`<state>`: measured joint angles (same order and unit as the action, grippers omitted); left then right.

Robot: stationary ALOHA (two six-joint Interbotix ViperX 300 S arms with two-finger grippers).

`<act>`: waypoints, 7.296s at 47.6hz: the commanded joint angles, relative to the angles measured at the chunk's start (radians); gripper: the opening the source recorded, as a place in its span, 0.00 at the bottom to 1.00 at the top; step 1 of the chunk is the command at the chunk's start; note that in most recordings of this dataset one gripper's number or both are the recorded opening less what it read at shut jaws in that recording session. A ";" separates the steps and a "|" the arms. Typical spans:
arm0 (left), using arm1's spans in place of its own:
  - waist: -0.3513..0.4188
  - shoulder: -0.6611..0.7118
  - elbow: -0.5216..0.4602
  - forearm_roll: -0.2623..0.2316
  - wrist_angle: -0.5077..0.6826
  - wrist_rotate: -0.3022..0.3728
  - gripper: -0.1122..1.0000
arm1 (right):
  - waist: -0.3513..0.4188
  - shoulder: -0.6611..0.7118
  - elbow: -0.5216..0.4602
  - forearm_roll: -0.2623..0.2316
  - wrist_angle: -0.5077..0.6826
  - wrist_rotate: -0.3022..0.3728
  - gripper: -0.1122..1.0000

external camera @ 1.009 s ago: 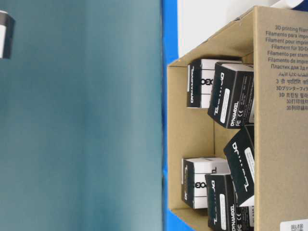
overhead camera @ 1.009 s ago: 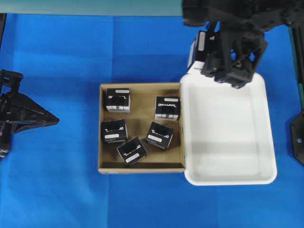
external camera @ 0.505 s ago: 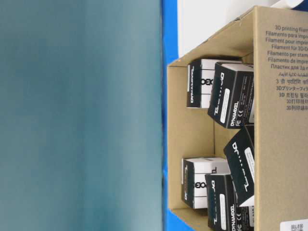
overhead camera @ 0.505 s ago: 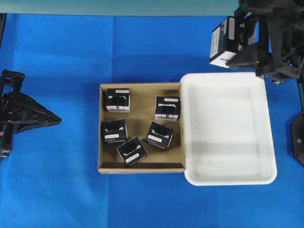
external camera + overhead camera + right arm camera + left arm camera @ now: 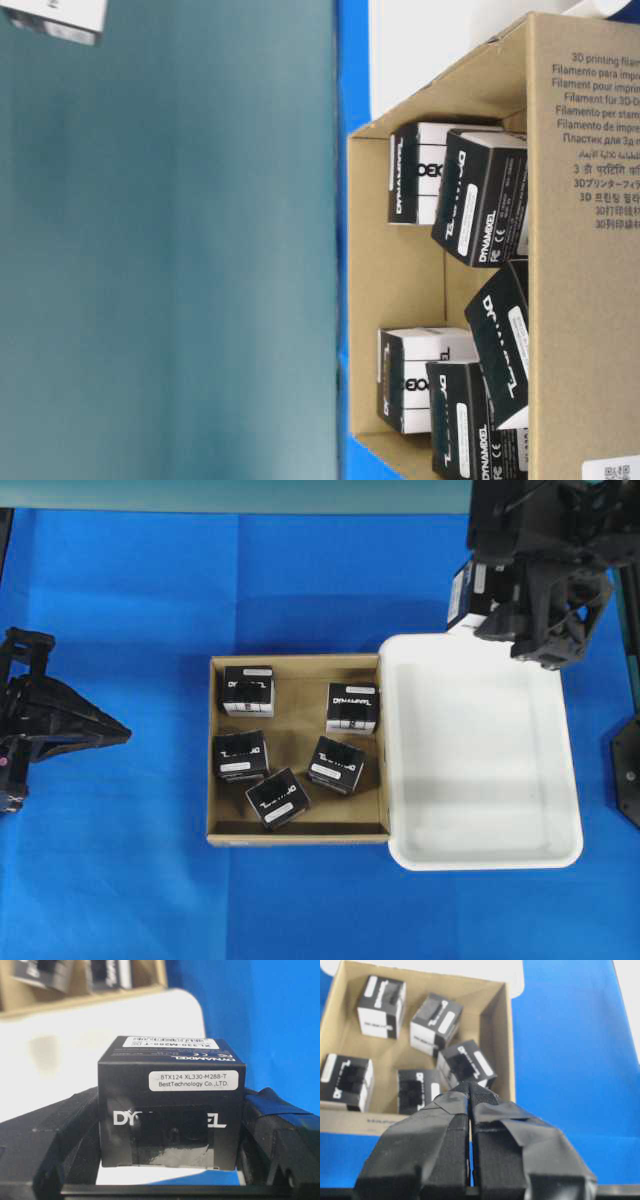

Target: Pick a box that is randomly placed inside the cardboard box.

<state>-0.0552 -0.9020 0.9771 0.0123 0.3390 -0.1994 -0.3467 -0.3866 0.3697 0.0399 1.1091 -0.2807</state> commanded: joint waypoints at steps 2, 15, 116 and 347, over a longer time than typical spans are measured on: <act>0.003 0.005 -0.015 0.003 -0.009 -0.003 0.07 | 0.003 0.009 0.043 -0.009 -0.058 -0.026 0.77; 0.003 0.005 -0.015 0.002 -0.015 -0.012 0.07 | 0.026 0.112 0.137 -0.014 -0.153 -0.044 0.77; -0.002 -0.008 -0.015 0.002 -0.008 -0.021 0.07 | 0.061 0.422 0.290 -0.032 -0.580 -0.040 1.00; -0.012 -0.172 0.014 0.005 -0.195 0.021 0.07 | 0.337 -0.158 0.413 0.029 -1.088 0.137 0.96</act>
<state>-0.0660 -1.0784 0.9986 0.0138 0.1473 -0.1779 -0.0092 -0.5430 0.7885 0.0660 0.0460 -0.1457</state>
